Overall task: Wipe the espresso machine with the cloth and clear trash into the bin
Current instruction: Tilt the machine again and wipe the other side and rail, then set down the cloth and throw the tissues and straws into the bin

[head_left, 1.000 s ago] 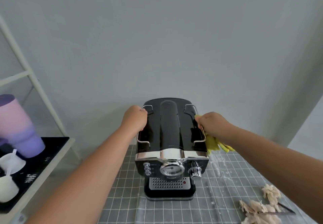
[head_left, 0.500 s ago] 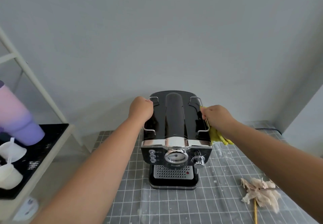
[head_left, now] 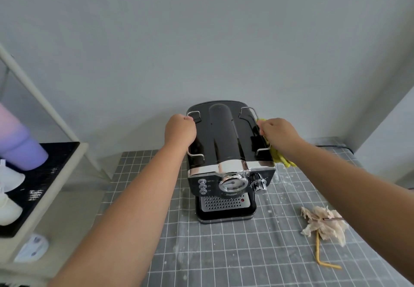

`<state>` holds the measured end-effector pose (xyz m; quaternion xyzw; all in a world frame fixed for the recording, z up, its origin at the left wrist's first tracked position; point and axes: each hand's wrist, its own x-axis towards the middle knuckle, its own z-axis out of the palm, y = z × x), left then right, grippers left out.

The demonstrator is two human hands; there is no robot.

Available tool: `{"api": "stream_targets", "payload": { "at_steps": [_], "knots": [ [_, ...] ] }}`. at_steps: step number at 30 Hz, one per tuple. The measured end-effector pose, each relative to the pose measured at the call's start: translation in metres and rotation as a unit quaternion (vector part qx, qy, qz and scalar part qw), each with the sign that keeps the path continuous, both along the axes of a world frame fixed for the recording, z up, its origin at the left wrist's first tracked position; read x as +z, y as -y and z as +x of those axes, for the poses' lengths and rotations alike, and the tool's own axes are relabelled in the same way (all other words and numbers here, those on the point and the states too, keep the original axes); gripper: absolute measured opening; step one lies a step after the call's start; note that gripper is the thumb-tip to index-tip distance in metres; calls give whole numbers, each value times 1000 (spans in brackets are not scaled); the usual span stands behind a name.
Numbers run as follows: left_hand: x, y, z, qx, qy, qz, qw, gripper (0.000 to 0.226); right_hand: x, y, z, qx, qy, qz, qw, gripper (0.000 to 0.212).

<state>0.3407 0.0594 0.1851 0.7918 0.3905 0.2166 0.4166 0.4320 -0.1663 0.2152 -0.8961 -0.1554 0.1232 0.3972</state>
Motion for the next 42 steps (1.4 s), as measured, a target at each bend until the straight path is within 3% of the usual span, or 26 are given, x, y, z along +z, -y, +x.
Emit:
{"api": "stream_targets", "payload": {
  "at_steps": [7, 9, 10, 14, 17, 19, 21, 24, 26, 28, 30, 34, 36, 42],
  "knots": [
    [8, 1, -40, -48, -4, 27, 998, 21, -8, 48, -12, -56, -23, 97, 993, 32],
    [7, 9, -61, -41, 21, 11, 999, 25, -18, 71, -30, -71, -64, 122, 988, 14],
    [2, 14, -72, -34, 38, -4, 999, 26, -26, 80, -41, -83, -95, 139, 982, 18],
    [-42, 47, -121, 56, 122, -146, 980, 21, -65, 105, -89, -121, -274, 219, 929, 37],
    [-95, 88, -155, 70, 36, -290, 954, 22, -97, 105, -128, -142, -402, 288, 858, 35],
    [-127, 120, -172, 2, -52, -392, 919, 26, -115, 100, -149, -158, -441, 328, 820, 32],
    [-144, 153, -182, -101, -91, -507, 851, 35, -128, 92, -163, -144, -459, 348, 805, 36],
    [-148, 179, -183, -137, -27, -635, 760, 47, -140, 84, -168, -102, -460, 345, 812, 47],
    [-148, 179, -180, -99, 30, -671, 735, 52, -146, 83, -165, -103, -444, 332, 826, 47],
    [-151, 171, -181, -80, 53, -654, 750, 54, -150, 84, -162, -122, -442, 333, 824, 42],
    [-149, 163, -183, -102, 46, -606, 788, 53, -154, 85, -160, -117, -447, 336, 820, 38],
    [-144, 146, -182, -122, -40, -435, 891, 70, -168, 92, -159, -88, -371, 170, 909, 45],
    [-151, 138, -185, -99, -55, -335, 935, 61, -181, 103, -154, -117, -328, 117, 930, 49],
    [-162, 148, -171, -186, -124, -146, 964, 40, -202, 166, -122, -233, -278, 12, 932, 47]
  ]
}}
